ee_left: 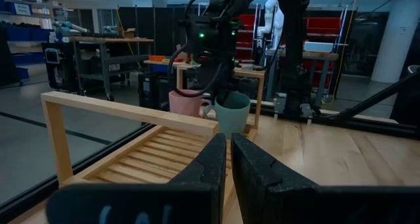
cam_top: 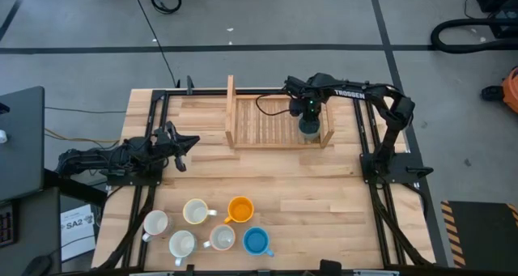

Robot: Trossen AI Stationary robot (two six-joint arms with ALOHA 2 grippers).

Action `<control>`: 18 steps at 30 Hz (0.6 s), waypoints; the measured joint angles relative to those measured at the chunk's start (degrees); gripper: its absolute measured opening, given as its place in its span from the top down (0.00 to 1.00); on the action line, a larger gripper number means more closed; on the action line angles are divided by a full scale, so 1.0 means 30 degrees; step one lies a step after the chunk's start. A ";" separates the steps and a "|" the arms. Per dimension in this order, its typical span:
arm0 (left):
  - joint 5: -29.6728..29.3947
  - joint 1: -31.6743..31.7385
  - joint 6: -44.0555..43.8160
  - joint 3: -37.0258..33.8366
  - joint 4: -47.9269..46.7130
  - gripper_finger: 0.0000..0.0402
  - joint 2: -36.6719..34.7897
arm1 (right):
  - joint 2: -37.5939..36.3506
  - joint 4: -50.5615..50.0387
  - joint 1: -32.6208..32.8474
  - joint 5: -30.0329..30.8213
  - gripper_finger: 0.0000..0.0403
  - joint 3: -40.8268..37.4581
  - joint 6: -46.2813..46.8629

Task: Place coffee mugs
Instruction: Put the green mug on the shelf

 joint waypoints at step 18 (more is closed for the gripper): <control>0.0000 -0.0002 0.0000 0.0000 -0.0005 0.93 0.0000 | 0.0044 0.0295 -0.0029 0.0026 0.89 -0.0007 -0.1058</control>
